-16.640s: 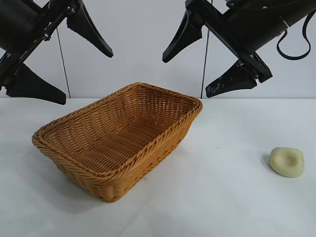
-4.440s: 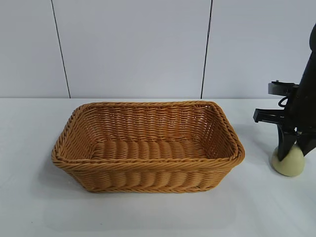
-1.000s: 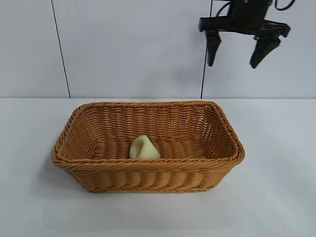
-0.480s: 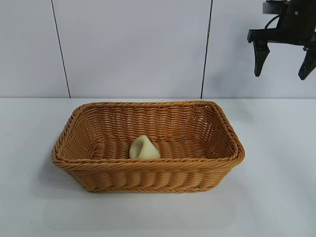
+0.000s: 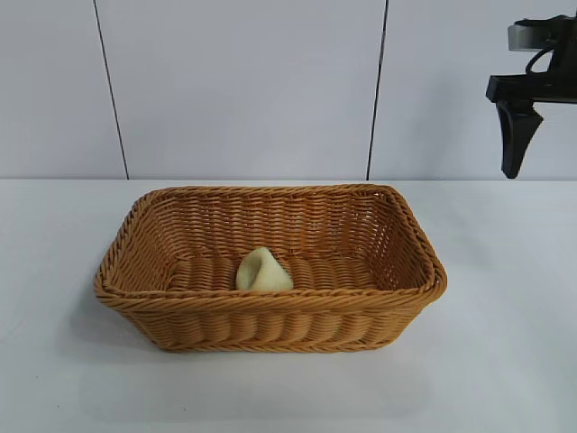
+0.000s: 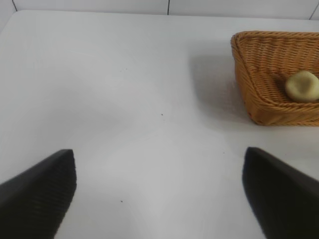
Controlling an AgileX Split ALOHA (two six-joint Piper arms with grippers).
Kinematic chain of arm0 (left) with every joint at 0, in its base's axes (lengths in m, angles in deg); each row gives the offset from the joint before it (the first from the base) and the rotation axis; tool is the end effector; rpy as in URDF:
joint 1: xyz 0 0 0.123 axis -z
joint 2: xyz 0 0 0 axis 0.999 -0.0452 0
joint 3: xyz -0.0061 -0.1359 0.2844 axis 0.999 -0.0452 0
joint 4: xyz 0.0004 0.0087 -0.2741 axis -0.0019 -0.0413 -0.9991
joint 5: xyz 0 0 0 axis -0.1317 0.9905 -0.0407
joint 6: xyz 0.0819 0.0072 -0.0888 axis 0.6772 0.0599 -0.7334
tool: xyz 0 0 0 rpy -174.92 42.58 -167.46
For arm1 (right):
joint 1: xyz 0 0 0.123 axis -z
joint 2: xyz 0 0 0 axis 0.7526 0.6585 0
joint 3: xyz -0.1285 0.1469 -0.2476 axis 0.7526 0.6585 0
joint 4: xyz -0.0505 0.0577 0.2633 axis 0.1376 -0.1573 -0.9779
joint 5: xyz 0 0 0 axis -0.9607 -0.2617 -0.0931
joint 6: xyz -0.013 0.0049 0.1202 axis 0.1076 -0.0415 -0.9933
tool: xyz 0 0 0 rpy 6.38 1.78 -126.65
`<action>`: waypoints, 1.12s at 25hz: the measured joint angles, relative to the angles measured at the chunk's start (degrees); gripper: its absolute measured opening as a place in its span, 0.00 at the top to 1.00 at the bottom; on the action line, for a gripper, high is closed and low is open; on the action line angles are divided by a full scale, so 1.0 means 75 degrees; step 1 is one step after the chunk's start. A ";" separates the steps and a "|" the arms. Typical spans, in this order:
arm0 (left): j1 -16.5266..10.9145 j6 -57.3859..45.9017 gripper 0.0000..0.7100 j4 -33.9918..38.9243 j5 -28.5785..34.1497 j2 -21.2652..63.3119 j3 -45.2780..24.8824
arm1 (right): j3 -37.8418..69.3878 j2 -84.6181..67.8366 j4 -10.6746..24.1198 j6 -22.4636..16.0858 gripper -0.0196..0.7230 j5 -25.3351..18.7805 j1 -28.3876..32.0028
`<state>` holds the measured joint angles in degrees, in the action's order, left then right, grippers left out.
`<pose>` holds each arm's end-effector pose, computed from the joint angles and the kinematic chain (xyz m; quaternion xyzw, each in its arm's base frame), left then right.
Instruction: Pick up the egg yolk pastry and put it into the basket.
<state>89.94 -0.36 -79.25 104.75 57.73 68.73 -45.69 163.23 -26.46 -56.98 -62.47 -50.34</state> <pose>0.0095 0.0006 0.2738 0.0005 0.8547 -0.0173 0.5188 0.3949 0.0105 0.2421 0.0318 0.9985 0.0026 0.0448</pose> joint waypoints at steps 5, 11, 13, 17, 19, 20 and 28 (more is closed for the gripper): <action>0.0000 0.0000 0.09 0.0000 -0.0002 0.0000 0.0000 | 0.1512 -0.1672 -0.0171 0.0000 0.09 0.0007 0.0000; 0.0000 0.0000 0.09 0.0000 -0.0009 0.0000 0.0000 | 0.3462 -0.3831 -0.0204 0.0183 0.09 -0.0001 0.0000; 0.0000 0.0000 0.09 0.0000 -0.0009 0.0000 0.0000 | 0.4184 -0.4520 -0.0204 0.0207 0.09 -0.0008 0.0000; 0.0000 0.0000 0.09 0.0000 -0.0009 0.0000 0.0000 | 0.5434 -0.5916 -0.0204 0.0328 0.09 0.0388 0.0000; 0.0000 0.0000 0.09 0.0000 -0.0009 0.0000 0.0000 | 0.6049 -0.6638 -0.0204 0.0474 0.09 0.0815 0.0000; 0.0000 0.0000 0.09 0.0000 -0.0009 0.0000 0.0000 | 0.6339 -0.6931 -0.0204 0.0576 0.09 0.0990 0.0000; 0.0000 0.0000 0.09 0.0000 -0.0009 0.0000 0.0000 | 0.7386 -0.9288 -0.0204 0.0808 0.09 0.1378 0.0000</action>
<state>89.94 -0.36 -79.25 104.69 57.73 68.73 9.71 93.56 -27.99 -50.92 -52.13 -50.34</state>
